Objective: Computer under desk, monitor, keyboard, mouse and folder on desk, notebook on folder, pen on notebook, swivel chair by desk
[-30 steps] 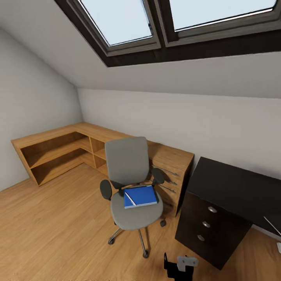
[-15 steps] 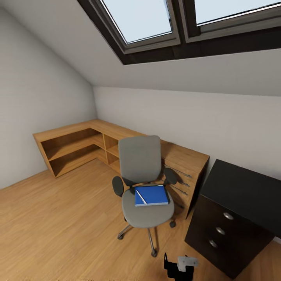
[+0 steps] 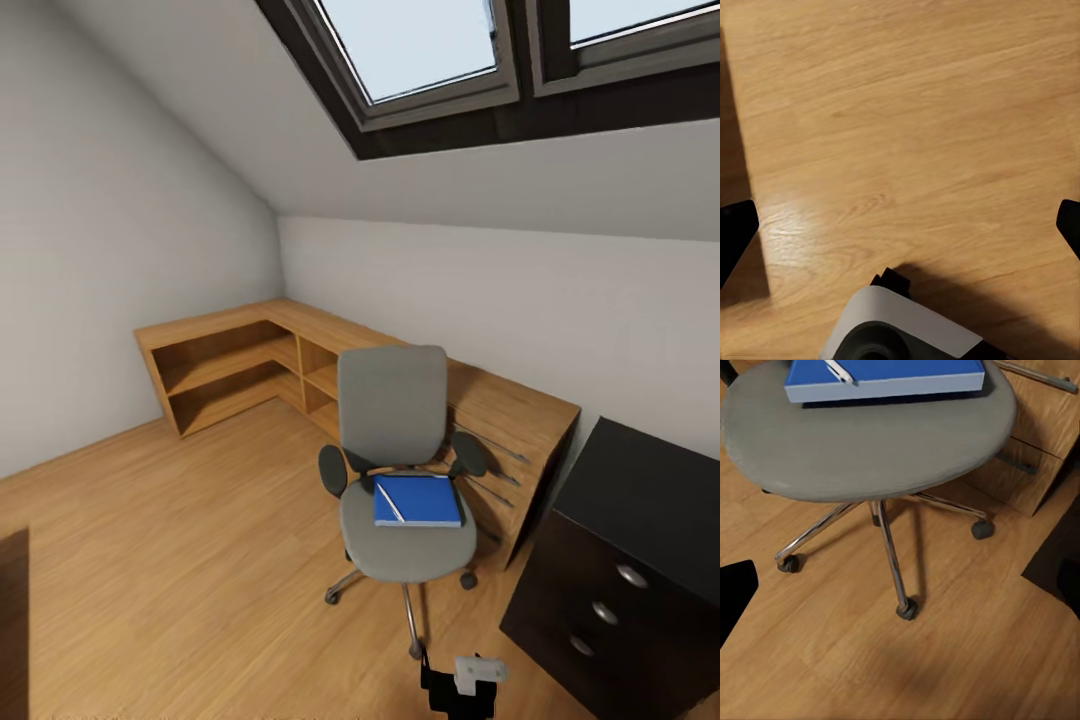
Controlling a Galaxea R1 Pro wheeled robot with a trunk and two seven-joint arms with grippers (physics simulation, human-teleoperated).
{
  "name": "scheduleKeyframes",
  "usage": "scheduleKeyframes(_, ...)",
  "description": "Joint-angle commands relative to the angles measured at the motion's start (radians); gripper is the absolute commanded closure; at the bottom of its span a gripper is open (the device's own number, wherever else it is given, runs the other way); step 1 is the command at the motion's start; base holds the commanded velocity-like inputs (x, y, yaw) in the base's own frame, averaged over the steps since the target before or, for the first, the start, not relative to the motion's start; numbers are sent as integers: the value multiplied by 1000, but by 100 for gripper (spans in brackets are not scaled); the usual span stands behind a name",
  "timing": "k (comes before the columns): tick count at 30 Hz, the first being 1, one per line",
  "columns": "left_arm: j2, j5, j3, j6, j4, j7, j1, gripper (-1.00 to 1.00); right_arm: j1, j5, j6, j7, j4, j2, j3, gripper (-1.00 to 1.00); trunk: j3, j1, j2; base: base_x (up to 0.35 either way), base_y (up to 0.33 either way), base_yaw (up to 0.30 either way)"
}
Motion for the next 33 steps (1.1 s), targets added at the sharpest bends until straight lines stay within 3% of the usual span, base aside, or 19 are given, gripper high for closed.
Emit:
scheduleKeyframes(1, 2, 10, -9, -9, -1, 7, 0, -100, -1, -10, -5, -3, 1, 0, 9, -100, -2, 0, -1, 0, 0, 164)
scheduleKeyframes(9, 2, 8, -12, -81, 3, 5, 0, -100, -1, -3, -10, 1, 4, -4, 11, -100, -4, 0, -1, 0, 0, 48)
scheduleKeyframes(24, 2, 8, -13, -88, 7, 5, 0, -100, 0, 2, -10, 3, 18, -3, 17, -100, -4, 0, -1, 6, 0, 1)
scheduleKeyframes(33, 2, 9, -13, -88, 7, 5, 0, -100, -1, 1, -10, 4, 18, 0, 17, -100, -4, 0, -1, 255, 84, 72)
